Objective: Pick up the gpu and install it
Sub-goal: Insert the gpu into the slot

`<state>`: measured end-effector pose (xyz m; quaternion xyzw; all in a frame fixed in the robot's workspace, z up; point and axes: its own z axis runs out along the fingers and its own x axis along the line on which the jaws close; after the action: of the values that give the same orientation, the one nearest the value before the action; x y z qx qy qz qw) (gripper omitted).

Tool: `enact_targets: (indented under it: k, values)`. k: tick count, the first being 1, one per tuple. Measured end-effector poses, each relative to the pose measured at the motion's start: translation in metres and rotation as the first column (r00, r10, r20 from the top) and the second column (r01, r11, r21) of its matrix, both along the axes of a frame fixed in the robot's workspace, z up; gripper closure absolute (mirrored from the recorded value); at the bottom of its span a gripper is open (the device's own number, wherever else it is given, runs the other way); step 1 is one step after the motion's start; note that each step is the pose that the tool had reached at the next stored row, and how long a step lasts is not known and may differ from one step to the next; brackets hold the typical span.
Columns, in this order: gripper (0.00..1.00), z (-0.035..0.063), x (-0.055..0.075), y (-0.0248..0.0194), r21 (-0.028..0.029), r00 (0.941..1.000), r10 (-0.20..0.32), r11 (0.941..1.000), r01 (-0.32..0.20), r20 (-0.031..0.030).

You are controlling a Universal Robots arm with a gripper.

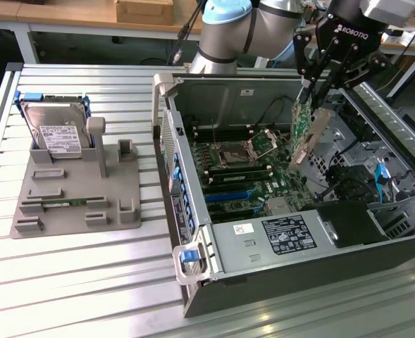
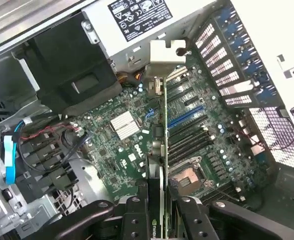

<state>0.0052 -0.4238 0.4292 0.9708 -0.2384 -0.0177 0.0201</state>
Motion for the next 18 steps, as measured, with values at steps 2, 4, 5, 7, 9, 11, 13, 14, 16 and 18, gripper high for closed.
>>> enact_targets:
  k: [2, 4, 5, 7, 9, 11, 13, 14, 16, 18]
  values:
    - [0.74, 0.0000, 0.0000, 0.0000, -0.0001, 0.9994, 0.033, 0.9994, -0.033, 0.0000]
    - [0.74, -0.0001, 0.0000, 0.0000, 0.0000, 0.9986, 0.052, 0.9986, -0.052, 0.0001]
    - [0.74, -0.0001, 0.0000, 0.0000, 0.0000, 0.9981, 0.062, 0.9981, -0.062, 0.0000]
    - [0.74, -0.0001, 0.0000, 0.0000, -0.0001, 0.9925, 0.123, 0.9925, -0.123, 0.0000]
    - [0.74, -0.0004, 0.0000, 0.0000, -0.0001, 0.9915, 0.130, 0.9915, -0.130, 0.0001]
    - [0.74, -0.0008, 0.0000, 0.0000, -0.0002, 0.9961, 0.088, 0.9961, -0.088, 0.0000]
    - [0.74, -0.0015, 0.0000, 0.0000, -0.0001, 0.9994, 0.034, 0.9994, -0.034, 0.0000]
    - [0.74, -0.0020, 0.0000, 0.0000, -0.0001, 1.0000, 0.002, 1.0000, -0.002, 0.0000]
    - [0.74, -0.0030, 0.0000, 0.0000, -0.0004, 0.9972, -0.074, 0.9972, 0.074, 0.0001]
    - [0.74, -0.0038, 0.0000, 0.0000, -0.0017, 0.9923, -0.124, 0.9923, 0.124, 0.0002]
